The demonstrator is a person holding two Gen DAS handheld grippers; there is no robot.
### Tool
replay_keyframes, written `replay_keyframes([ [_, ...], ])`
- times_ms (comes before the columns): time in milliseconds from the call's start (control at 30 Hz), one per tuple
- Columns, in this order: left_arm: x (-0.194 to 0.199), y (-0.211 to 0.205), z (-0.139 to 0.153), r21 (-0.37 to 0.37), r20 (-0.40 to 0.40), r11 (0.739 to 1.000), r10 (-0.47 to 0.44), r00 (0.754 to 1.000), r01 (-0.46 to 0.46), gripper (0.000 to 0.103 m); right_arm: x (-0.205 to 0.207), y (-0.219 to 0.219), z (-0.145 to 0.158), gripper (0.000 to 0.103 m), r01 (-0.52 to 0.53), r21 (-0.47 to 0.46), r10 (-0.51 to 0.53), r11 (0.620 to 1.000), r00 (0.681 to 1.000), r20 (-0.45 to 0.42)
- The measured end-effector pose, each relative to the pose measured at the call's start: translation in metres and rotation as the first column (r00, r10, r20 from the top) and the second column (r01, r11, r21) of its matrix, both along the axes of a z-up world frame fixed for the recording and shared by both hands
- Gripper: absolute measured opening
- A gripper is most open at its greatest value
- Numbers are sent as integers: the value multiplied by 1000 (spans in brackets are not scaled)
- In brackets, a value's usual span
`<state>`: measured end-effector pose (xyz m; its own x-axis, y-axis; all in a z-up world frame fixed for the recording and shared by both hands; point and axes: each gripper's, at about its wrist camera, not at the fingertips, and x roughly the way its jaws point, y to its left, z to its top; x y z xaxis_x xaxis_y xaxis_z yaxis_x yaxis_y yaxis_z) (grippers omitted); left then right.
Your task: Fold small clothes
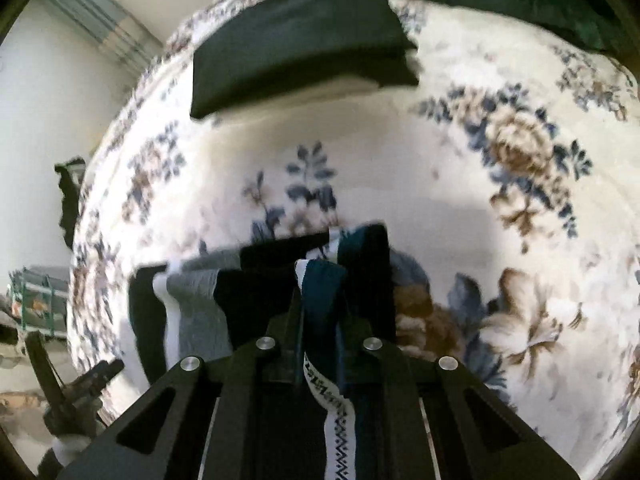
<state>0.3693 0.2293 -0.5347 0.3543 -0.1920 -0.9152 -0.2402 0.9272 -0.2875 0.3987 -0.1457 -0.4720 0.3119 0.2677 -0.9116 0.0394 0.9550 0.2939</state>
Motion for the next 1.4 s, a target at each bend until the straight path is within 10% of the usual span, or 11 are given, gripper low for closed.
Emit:
replay_keyframes([
  [100, 48, -31, -24, -59, -4, 995, -84, 996, 84, 94, 13, -2, 4, 12, 27, -1, -27, 1000, 1000, 10],
  [133, 58, -29, -28, -70, 0, 993, -98, 995, 97, 76, 19, 0, 1, 12, 36, 2, -36, 999, 999, 7],
  [167, 66, -37, -33, -91, 5, 989, -113, 994, 113, 21, 23, 0, -1, 12, 40, 0, -40, 999, 999, 0],
  [200, 75, -43, -37, -139, 8, 982, -130, 991, 130, 15, 27, 2, -4, 12, 41, -7, -41, 999, 999, -1],
  [600, 102, -34, -49, -292, -32, 956, -55, 998, 43, 19, 55, -13, -98, 12, 77, -132, -102, 988, 975, -195],
  [800, 67, -17, -9, -277, 18, 958, -73, 997, 75, 61, 28, -63, -101, 52, 260, 225, -176, 939, 925, -337],
  [967, 16, -7, -3, -228, -21, 972, -56, 998, 50, 63, -49, -76, -116, 60, 328, 261, -150, 908, 835, -529],
  [1033, -4, -8, -9, -233, -55, 972, -51, 997, 37, 63, -77, -73, -121, 53, 335, 255, -159, 907, 834, -528],
  [1067, -12, -10, -13, -233, -79, 972, -50, 996, 30, 63, -89, -72, -116, 16, 327, 248, -180, 912, 862, -475],
  [1100, -22, -12, -17, -235, -102, 972, -50, 994, 25, 63, -100, -69, -111, 8, 320, 233, -194, 918, 876, -442],
  [1400, -67, -37, -27, -249, -175, 967, -97, 980, 51, 63, -131, -83, -69, 6, 415, 153, -340, 897, 867, -364],
])
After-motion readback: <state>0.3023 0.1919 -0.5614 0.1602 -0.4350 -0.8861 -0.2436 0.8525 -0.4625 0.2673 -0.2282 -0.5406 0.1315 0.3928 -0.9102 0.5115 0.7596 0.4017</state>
